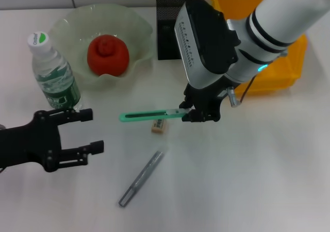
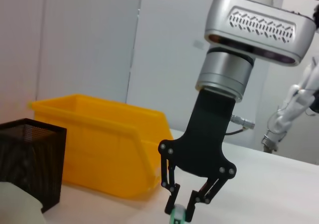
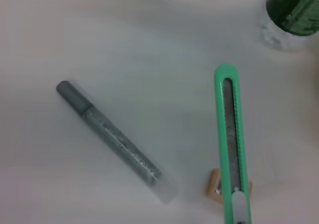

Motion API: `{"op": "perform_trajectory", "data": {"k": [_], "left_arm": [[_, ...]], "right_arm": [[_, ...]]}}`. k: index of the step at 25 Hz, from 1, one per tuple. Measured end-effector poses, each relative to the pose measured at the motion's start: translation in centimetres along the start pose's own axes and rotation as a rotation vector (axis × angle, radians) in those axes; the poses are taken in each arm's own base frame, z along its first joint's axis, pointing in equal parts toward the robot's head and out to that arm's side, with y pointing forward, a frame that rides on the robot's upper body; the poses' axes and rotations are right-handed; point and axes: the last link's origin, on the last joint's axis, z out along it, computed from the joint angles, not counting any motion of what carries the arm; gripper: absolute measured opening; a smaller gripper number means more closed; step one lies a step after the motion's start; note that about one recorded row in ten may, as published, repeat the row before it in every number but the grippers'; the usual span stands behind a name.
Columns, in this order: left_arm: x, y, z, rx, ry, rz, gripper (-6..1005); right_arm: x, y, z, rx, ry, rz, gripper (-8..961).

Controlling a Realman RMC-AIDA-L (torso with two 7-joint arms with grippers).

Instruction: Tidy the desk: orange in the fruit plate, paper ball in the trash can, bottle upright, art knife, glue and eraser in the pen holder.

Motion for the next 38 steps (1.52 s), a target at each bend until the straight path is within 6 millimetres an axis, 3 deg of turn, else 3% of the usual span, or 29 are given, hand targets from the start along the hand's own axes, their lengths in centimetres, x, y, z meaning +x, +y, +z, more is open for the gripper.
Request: {"op": "perform_trajectory", "data": {"k": [7, 15, 38], "left_arm": [[-0.2, -0.1, 2.5, -0.031, -0.041, -0.012, 749], [-0.5, 0.1, 3.6, -0.032, -0.043, -0.015, 746], [-1.1, -0.2, 6.7, -0.052, -0.073, 0.063, 739]], "right_arm": [[0.5, 1.0, -0.7, -0.024, -0.006, 0.008, 180], [1.0, 2.5, -1.2, -0.05, -0.019, -0.009, 180], [1.3, 2.7, -1.1, -0.058, -0.028, -0.008, 180]]}}
